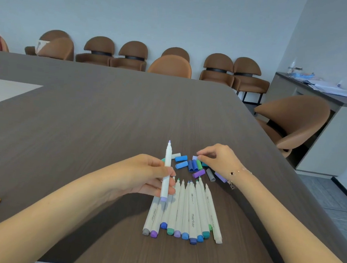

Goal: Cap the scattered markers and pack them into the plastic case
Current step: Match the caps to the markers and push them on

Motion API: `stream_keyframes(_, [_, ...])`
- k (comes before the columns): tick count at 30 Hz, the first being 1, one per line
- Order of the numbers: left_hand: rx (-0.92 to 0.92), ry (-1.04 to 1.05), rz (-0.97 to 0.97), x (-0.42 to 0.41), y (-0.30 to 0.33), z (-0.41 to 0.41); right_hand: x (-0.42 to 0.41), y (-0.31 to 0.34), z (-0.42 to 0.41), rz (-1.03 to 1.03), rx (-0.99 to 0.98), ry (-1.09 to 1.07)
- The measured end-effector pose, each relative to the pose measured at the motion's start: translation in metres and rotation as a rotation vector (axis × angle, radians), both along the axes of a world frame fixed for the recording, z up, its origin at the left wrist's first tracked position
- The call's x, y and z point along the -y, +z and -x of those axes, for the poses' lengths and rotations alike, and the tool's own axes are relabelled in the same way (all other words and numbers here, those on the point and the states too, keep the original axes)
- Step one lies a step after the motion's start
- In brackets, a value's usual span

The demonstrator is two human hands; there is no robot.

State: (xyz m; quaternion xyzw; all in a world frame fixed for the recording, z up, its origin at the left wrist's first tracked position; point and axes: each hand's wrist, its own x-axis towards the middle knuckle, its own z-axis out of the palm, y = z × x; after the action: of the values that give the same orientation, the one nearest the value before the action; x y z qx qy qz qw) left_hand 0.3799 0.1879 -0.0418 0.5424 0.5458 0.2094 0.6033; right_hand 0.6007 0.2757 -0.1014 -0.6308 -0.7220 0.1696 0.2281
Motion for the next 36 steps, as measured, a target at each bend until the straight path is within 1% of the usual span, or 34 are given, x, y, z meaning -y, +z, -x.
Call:
stream_keyframes(3, [-0.008, -0.005, -0.002, 0.001, 0.002, -0.002, -0.015, 0.006, 0.005, 0.102, -0.013, 0.039])
stream_keyframes(7, [-0.021, 0.001, -0.023, 0.003, 0.005, -0.003, -0.020, 0.011, 0.010, 0.150, 0.108, 0.104])
stream_keyframes(9, [-0.020, 0.005, -0.029, 0.004, 0.007, -0.004, -0.015, 0.012, 0.012, 0.137, 0.115, 0.120])
stream_keyframes(10, [-0.020, 0.003, -0.034, 0.005, 0.009, -0.004, -0.011, 0.012, 0.012, 0.107, 0.075, 0.125])
stream_keyframes(11, [-0.024, -0.005, -0.038, 0.005, 0.009, -0.004, -0.005, 0.012, 0.012, 0.069, -0.001, 0.131])
stream_keyframes(13, [-0.032, -0.028, -0.044, 0.006, 0.009, -0.003, 0.011, 0.014, 0.009, 0.025, -0.226, 0.140])
stream_keyframes(14, [-0.031, -0.043, -0.045, 0.007, 0.009, -0.003, 0.021, 0.016, 0.007, 0.051, -0.377, 0.141])
stream_keyframes(17, [-0.029, -0.101, -0.034, 0.010, 0.008, -0.007, 0.048, 0.020, -0.001, 0.262, -0.922, 0.175])
stream_keyframes(18, [-0.038, -0.123, -0.025, 0.012, 0.008, -0.010, 0.054, 0.021, -0.003, 0.304, -1.048, 0.190])
stream_keyframes(19, [-0.050, -0.147, -0.016, 0.013, 0.008, -0.013, 0.058, 0.021, -0.005, 0.315, -1.116, 0.196])
stream_keyframes(20, [-0.062, -0.172, -0.007, 0.015, 0.007, -0.016, 0.061, 0.022, -0.005, 0.309, -1.144, 0.199])
stream_keyframes(22, [-0.073, -0.208, 0.004, 0.016, 0.007, -0.022, 0.061, 0.024, -0.003, 0.274, -1.141, 0.201])
stream_keyframes(27, [-0.077, -0.217, 0.007, 0.017, 0.004, -0.026, 0.060, 0.024, 0.008, 0.200, -1.043, 0.183])
stream_keyframes(31, [-0.078, -0.222, 0.002, 0.018, 0.002, -0.024, 0.060, 0.026, 0.008, 0.053, -1.017, 0.123])
stream_keyframes(33, [-0.080, -0.231, 0.006, 0.018, 0.002, -0.024, 0.061, 0.027, 0.008, 0.022, -0.959, 0.103])
stream_keyframes(36, [-0.094, -0.247, 0.005, 0.019, 0.002, -0.025, 0.062, 0.025, 0.013, 0.023, -0.809, 0.149])
